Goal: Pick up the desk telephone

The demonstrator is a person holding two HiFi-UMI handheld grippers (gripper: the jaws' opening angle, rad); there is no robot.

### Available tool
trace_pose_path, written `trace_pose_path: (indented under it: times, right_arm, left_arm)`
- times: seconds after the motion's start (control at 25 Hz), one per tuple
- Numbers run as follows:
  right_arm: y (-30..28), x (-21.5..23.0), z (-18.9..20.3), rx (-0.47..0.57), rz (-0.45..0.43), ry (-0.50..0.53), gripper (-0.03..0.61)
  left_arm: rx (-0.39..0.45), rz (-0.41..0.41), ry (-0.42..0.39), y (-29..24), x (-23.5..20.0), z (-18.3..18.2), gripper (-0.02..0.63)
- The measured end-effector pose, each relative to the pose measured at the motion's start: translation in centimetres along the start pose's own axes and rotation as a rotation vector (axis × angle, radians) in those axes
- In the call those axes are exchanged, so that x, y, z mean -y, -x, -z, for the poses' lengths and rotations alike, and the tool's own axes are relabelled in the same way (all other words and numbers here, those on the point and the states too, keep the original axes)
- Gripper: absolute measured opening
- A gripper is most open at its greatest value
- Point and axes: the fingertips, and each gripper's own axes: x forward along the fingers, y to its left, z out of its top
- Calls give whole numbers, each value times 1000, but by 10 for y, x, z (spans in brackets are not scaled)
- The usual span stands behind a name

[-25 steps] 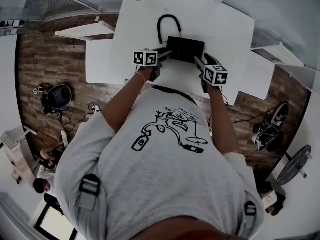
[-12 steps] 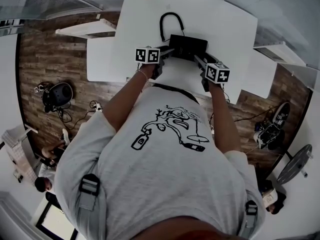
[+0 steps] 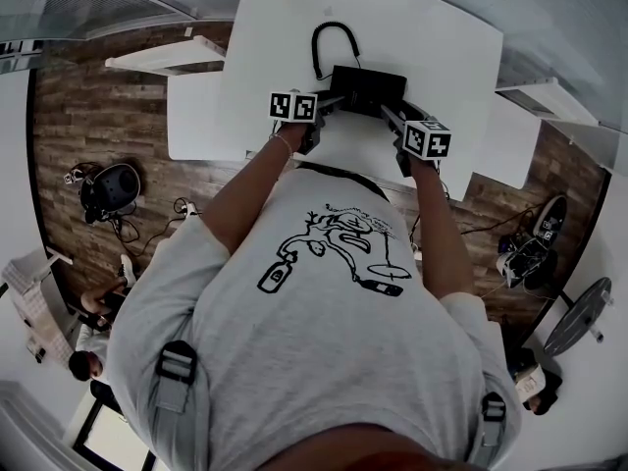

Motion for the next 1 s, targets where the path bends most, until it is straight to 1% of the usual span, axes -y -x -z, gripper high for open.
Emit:
trace_pose_path:
  times: [0.2, 0.44, 0.64, 0.8, 1.0]
  right_arm:
    - [1, 2, 0, 4, 5, -17, 219]
    - [8, -5, -5, 20, -10, -8, 219]
    - [22, -19, -11, 51, -25, 6, 219]
    - [33, -30, -17, 84, -47, -11, 219]
    - [54, -42, -24, 134, -63, -22, 219]
  left_arm:
    - [-22, -43, -55, -1, 1, 1, 215]
    - [-11, -60, -67, 8, 9, 1, 213]
    - [25, -69, -86, 25, 24, -5, 213]
    - [68, -68, -72, 44, 37, -13, 207]
    - [108, -72, -94, 61, 59, -20, 207]
